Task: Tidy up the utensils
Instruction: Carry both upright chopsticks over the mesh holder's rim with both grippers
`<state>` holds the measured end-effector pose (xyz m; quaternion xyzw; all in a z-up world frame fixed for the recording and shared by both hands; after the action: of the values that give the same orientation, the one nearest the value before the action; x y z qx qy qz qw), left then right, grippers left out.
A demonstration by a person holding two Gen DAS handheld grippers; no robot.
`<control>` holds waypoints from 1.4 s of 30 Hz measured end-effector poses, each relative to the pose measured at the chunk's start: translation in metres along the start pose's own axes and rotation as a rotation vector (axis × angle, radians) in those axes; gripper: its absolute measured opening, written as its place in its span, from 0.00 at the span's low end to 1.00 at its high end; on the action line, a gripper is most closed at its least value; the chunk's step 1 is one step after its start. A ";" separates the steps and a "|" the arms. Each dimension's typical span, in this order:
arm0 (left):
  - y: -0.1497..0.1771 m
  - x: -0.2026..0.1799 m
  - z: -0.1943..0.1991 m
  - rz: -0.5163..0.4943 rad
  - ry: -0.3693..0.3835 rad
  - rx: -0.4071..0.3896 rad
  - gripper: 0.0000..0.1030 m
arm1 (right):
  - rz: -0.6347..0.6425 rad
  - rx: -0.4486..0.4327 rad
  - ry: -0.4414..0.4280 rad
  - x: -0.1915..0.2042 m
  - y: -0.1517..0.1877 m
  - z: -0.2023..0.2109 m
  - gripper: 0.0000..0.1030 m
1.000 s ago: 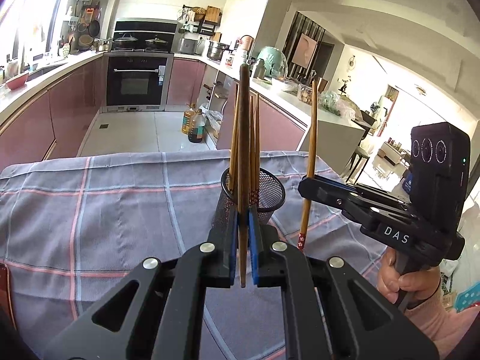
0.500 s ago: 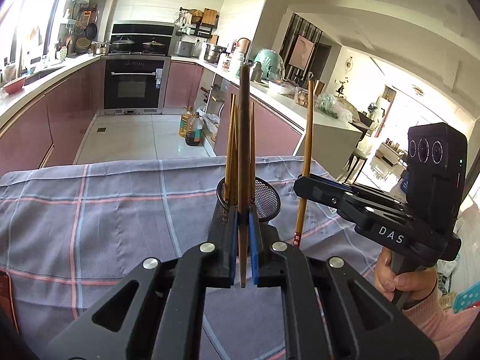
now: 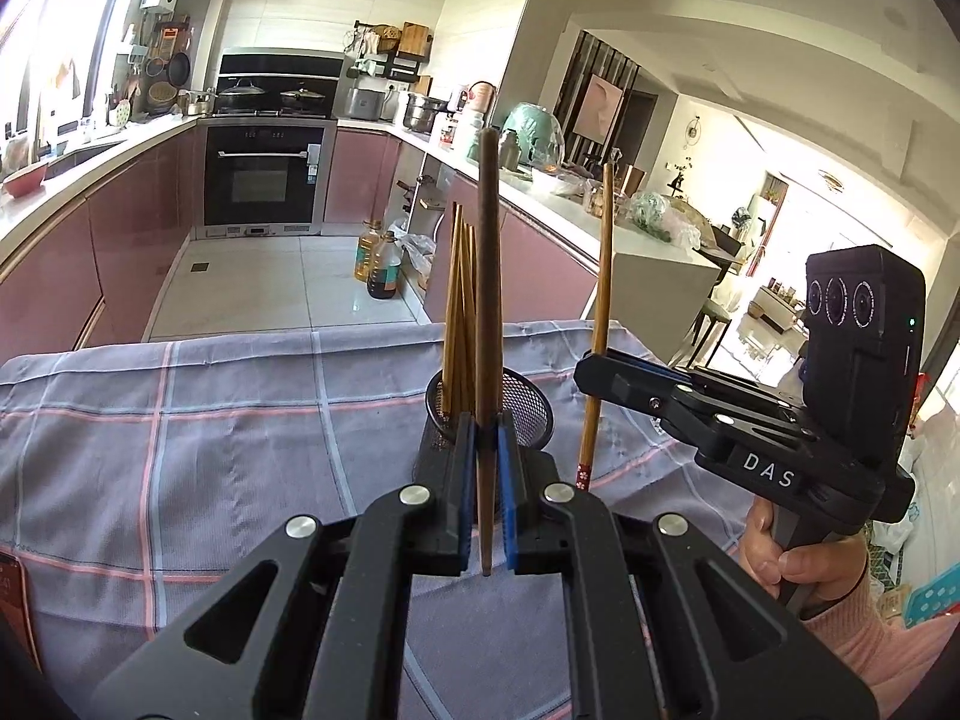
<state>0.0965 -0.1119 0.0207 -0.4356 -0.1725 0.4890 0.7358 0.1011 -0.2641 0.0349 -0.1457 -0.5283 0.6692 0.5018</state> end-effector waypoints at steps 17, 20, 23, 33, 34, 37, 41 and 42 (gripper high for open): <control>-0.008 -0.006 0.002 -0.015 0.017 -0.016 0.07 | 0.000 -0.008 0.003 -0.003 -0.005 -0.001 0.06; -0.011 -0.006 0.003 -0.013 0.021 -0.021 0.08 | 0.001 -0.013 0.003 -0.003 -0.008 -0.001 0.06; -0.015 -0.006 0.004 -0.014 0.021 -0.029 0.07 | 0.001 -0.019 0.002 -0.003 -0.009 -0.001 0.06; -0.027 -0.010 0.006 -0.023 0.029 -0.051 0.08 | 0.008 -0.028 0.001 -0.001 -0.014 -0.001 0.06; -0.027 -0.011 0.006 -0.025 0.029 -0.053 0.08 | 0.008 -0.030 0.000 -0.001 -0.014 -0.001 0.06; -0.028 -0.012 0.007 -0.027 0.032 -0.058 0.07 | 0.009 -0.033 0.000 -0.002 -0.015 0.000 0.06; -0.031 -0.013 0.009 -0.028 0.035 -0.065 0.07 | 0.012 -0.035 0.002 -0.001 -0.017 0.000 0.06; -0.031 -0.014 0.009 -0.030 0.036 -0.067 0.07 | 0.012 -0.035 0.002 0.000 -0.018 0.000 0.06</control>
<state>0.1015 -0.1238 0.0528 -0.4659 -0.1819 0.4639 0.7312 0.1102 -0.2659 0.0500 -0.1585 -0.5384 0.6628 0.4958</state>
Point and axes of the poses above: each gripper's, at about its wrist camera, not at the fingertips, and z roughly against the way its jaws point, x to its left, y to its underside, the point moved 6 cm from there along -z, roughly the way its jaws point, and after that the axes turned 10 degrees about -y, right-handed, at the moved point
